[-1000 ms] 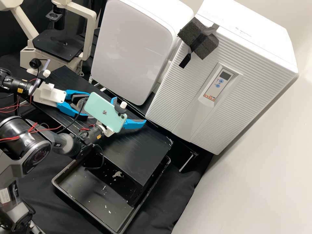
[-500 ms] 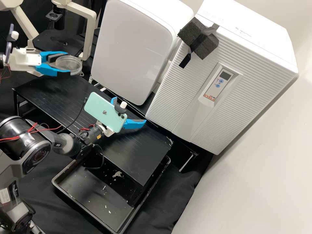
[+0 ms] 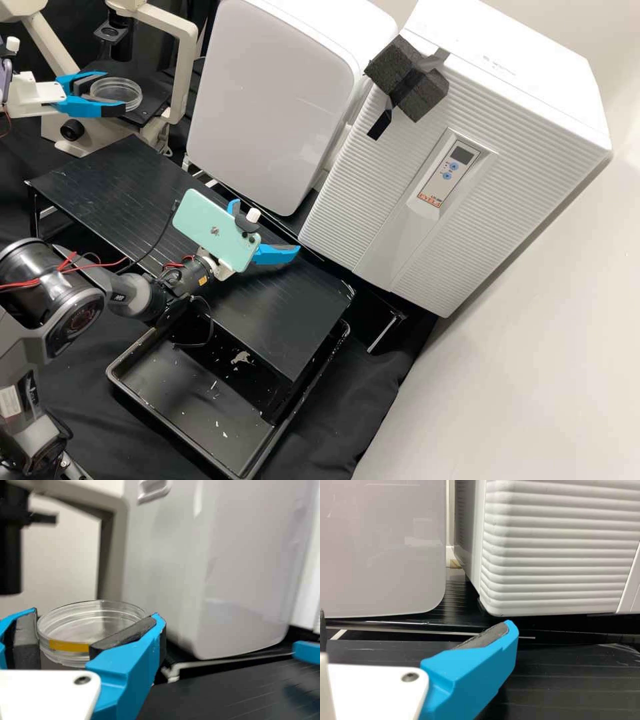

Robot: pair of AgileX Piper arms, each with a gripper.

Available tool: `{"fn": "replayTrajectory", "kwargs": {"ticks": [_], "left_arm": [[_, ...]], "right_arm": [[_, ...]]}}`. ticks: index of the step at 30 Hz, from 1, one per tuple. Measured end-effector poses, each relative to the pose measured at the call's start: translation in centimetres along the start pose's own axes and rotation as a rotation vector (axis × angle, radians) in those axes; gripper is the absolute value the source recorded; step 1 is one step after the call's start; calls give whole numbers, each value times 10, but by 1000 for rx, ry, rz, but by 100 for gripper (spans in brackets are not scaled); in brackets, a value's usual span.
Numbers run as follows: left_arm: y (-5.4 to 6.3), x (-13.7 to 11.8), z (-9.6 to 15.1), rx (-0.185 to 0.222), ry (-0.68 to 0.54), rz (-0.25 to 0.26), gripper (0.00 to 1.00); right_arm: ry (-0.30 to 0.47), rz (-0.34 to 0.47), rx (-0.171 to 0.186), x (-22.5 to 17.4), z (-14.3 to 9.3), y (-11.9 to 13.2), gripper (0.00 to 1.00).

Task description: Place the petri dish on the microscope

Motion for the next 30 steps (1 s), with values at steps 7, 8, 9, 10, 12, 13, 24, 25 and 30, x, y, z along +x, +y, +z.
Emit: {"fn": "replayTrajectory", "kwargs": {"ticks": [7, 8, 9, 10, 12, 13, 24, 25, 30], "left_arm": [[2, 4, -31, -3, 89, -1, 0], [3, 5, -35, -4, 102, 2, 0], [4, 6, -38, -4, 112, 3, 0], [4, 6, -43, -6, 128, 2, 0], [6, 8, -50, -8, 159, -2, 0], [7, 9, -54, -12, 177, -2, 0], [10, 27, -66, -14, 211, -7, 0], [10, 30, -65, -18, 211, -4, 0], [7, 41, -64, -31, 217, -4, 0]], "right_arm": [[0, 0, 0, 0, 0, 0, 100], [0, 0, 0, 0, 0, 0, 100], [0, 0, 0, 0, 0, 0, 100], [0, 0, 0, 0, 0, 0, 100], [0, 0, 0, 0, 0, 0, 100], [0, 0, 0, 0, 0, 0, 100], [0, 0, 0, 0, 0, 0, 100], [0, 0, 0, 0, 0, 0, 100], [0, 0, 0, 0, 0, 0, 100]]}}
